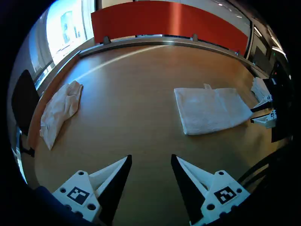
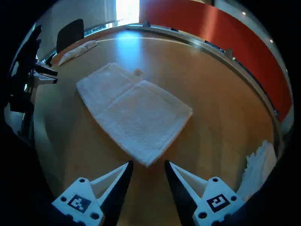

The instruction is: Fold towel

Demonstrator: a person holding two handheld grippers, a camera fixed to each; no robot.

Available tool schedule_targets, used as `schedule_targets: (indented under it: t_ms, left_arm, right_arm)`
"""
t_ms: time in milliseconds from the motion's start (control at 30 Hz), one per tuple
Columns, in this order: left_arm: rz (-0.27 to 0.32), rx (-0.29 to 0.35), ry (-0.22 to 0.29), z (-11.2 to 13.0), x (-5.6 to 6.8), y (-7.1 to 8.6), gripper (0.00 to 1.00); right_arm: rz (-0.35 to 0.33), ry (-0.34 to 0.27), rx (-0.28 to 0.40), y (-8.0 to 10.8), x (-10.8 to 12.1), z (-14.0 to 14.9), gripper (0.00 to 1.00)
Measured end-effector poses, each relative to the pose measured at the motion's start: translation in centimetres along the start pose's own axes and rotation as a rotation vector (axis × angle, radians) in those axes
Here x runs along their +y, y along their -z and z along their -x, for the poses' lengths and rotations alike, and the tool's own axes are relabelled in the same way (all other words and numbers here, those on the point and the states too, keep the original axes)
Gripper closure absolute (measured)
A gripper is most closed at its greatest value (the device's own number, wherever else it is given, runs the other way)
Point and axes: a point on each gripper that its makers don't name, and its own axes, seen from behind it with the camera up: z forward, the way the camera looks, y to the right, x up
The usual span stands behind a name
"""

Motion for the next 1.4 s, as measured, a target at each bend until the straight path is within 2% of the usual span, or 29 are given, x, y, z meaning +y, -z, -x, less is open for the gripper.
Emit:
schedule_targets:
  t_ms: [100, 267, 400, 633, 833, 1100, 1167, 1233, 1300, 1400]
  left_arm:
    - [0.001, -0.004, 0.001, 0.2, 0.1, -0.1, 0.24]
    - [0.003, -0.006, -0.002, 0.2, 0.2, -0.2, 0.24]
    - [0.005, -0.007, -0.006, 0.1, 0.3, -0.2, 0.24]
    - [0.008, -0.008, -0.01, 0.1, 0.4, -0.3, 0.24]
    - [0.012, -0.01, -0.013, 0.2, 0.6, -0.4, 0.24]
    - [0.016, -0.012, -0.014, 0.1, 0.8, -0.5, 0.24]
    - [0.015, -0.013, -0.014, 0.2, 0.7, -0.6, 0.24]
    - [0.015, -0.014, -0.015, 0.2, 0.7, -0.6, 0.24]
    - [0.015, -0.016, -0.015, 0.3, 0.6, -0.7, 0.23]
    - [0.014, -0.017, -0.016, 0.3, 0.6, -0.7, 0.24]
  right_arm:
    - [-0.009, -0.001, 0.0, 0.1, -0.1, -0.1, 0.49]
    - [-0.019, 0.0, -0.005, 0.0, -0.2, 0.0, 0.74]
    - [-0.025, 0.006, 0.001, 0.1, -0.4, -0.1, 0.84]
    - [-0.01, 0.007, 0.008, 0.3, -0.1, -0.4, 0.85]
    - [-0.013, 0.02, 0.009, 0.4, -0.2, -0.6, 0.76]
    - [-0.019, 0.042, 0.008, 0.4, -0.5, -0.8, 0.76]
    - [-0.025, 0.039, 0.009, 0.3, -0.6, -0.8, 0.78]
    - [-0.026, 0.026, 0.014, 0.3, -0.6, -0.9, 0.89]
    - [-0.025, 0.014, 0.019, 0.3, -0.6, -1.0, 0.95]
    - [-0.026, 0.0, 0.029, 0.3, -0.6, -1.2, 0.95]
